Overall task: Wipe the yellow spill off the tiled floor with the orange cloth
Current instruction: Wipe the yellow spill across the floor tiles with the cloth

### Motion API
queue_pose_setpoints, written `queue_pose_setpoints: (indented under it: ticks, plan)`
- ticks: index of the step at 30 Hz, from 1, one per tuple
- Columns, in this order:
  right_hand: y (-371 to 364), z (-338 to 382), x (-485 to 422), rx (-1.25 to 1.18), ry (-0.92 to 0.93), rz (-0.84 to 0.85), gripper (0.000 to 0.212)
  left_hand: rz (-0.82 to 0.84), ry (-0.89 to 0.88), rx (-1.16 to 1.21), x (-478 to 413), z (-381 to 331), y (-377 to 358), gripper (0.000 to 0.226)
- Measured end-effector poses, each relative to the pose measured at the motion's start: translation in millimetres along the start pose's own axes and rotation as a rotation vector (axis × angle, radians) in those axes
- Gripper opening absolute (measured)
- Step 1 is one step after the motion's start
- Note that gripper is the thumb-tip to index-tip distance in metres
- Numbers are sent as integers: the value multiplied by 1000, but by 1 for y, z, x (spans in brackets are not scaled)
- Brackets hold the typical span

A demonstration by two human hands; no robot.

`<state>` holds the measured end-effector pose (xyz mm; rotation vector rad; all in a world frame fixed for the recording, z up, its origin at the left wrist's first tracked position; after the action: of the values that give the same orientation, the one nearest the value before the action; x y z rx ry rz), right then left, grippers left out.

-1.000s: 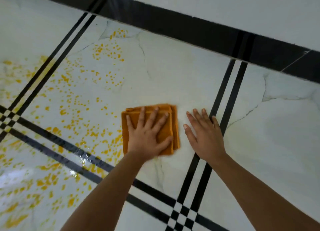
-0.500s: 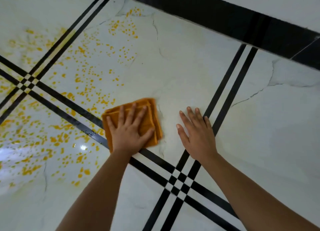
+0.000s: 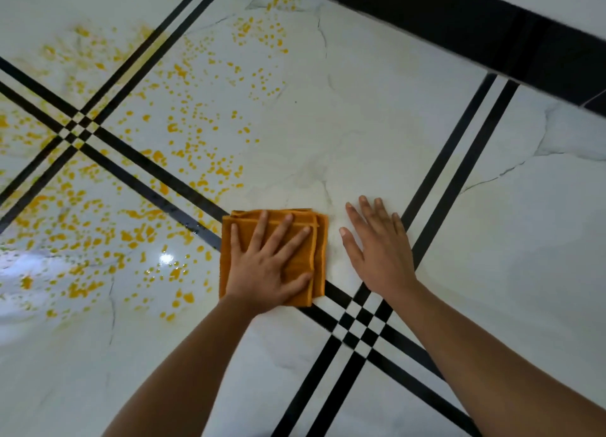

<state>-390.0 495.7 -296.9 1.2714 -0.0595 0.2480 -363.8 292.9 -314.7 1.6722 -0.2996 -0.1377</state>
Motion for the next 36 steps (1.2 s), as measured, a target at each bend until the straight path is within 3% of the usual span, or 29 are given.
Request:
queue_pose_setpoints:
  ticks: [6,12,14,17,21,26,32,36]
  plan:
    - [1,51,3,-292,-41,-78,53,-16,125,108,5,13,3,77]
    - [-8,114,-7,-619,-506,-46,65,-127,326,241,52,39,16,74]
    - [-11,126,-9,-673,-633,-36,55,-138,365,256,63,48,19,72]
    - [-10,137,-8,-784,-684,-25,26,-153,421,276,73,59,24,71]
    - [6,143,-2,-851,-685,-47,5,-135,477,319,88,68,33,74]
    - [40,164,5,-874,-642,-7,5,-131,487,358,106,71,58,76]
    - [88,198,7,-691,-287,-144,9,-161,587,348,121,79,85,78]
    - [73,227,19,-751,-150,40,27,-157,697,329,138,83,85,82]
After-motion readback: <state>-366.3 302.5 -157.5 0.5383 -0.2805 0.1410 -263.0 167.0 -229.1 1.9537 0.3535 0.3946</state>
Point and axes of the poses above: each hand's wrist, its own x-axis away from the middle knuckle, its own y-axis out of the back of the hand, z = x × y, the point moved 2 cm from there along -x, towards the middle knuckle, and after that the axes turned 5 degrees about -z, right-handed, at the moved point
